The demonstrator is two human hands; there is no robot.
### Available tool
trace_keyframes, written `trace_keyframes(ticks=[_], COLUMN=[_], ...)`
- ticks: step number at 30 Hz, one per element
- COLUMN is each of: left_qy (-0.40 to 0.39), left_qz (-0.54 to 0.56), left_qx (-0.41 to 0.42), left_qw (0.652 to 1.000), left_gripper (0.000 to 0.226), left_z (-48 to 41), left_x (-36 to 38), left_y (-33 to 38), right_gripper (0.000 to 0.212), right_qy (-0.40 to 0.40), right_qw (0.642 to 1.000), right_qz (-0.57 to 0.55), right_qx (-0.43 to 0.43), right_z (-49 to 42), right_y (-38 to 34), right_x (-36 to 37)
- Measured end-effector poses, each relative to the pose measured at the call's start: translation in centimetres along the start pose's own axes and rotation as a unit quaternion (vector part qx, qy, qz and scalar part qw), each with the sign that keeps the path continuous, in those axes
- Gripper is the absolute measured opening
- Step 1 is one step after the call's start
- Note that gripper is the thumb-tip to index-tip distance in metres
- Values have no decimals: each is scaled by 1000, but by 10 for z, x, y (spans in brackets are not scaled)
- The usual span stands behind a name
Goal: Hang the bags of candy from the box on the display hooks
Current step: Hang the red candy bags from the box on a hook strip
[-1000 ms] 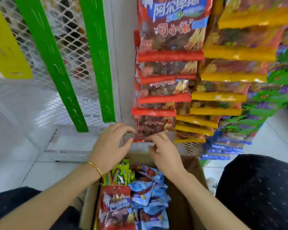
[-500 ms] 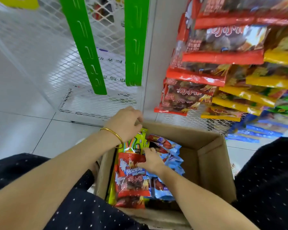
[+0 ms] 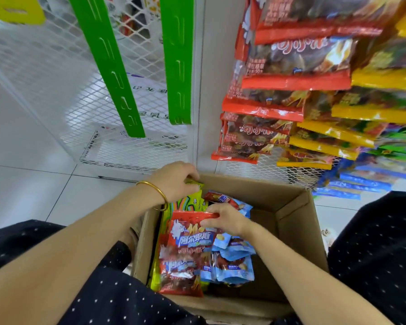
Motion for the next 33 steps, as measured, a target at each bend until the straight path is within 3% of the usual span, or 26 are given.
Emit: trace_keyframes(ticks=[2, 4, 8, 12, 16, 20, 22, 26, 33], left_qy=[-68, -74, 66, 135, 178, 414, 475, 481, 477], left_qz=[9, 6, 93, 162, 124, 118, 92, 145, 53], left_qx=[11, 33, 69, 108, 175, 236, 245, 245, 217], left_qw=[998, 997, 991, 972, 960, 871, 840, 829, 850], left_gripper=[37, 33, 6, 21, 7, 12, 21, 24, 29], left_z=[0, -3, -7, 1, 16, 19, 7, -19, -24], left_x=[3, 3, -23, -74, -154, -246, -281, -325, -349], left_y=[9, 19, 49, 91, 147, 201, 223, 249, 265], right_gripper=[12, 12, 28, 36, 37, 32, 32, 30, 28], right_qy=[-22, 0, 120, 307, 407, 478, 506, 548, 616], right_qw=[997, 996, 985, 918, 848, 774, 745, 705, 642], right_qz=[-67, -82, -50, -42, 2, 29, 29, 25, 33], right_qx=[-15, -39, -116, -245, -339, -414, -434, -449, -456], right_z=[25, 48, 95, 146, 204, 253, 270, 279, 263], right_y=[-18, -36, -74, -109, -157, -210, -236, -286, -342], right_x=[-25, -48, -90, -119, -142, -177, -196, -231, -269])
Point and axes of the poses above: each hand's wrist, its own z-axis away from the middle knuckle, its own x-axis out of the palm, y = z × x, the point moved 1 cm from there along -z, towards the middle knuckle, and after that the axes turned 9 degrees about x, right-handed, at the moved point
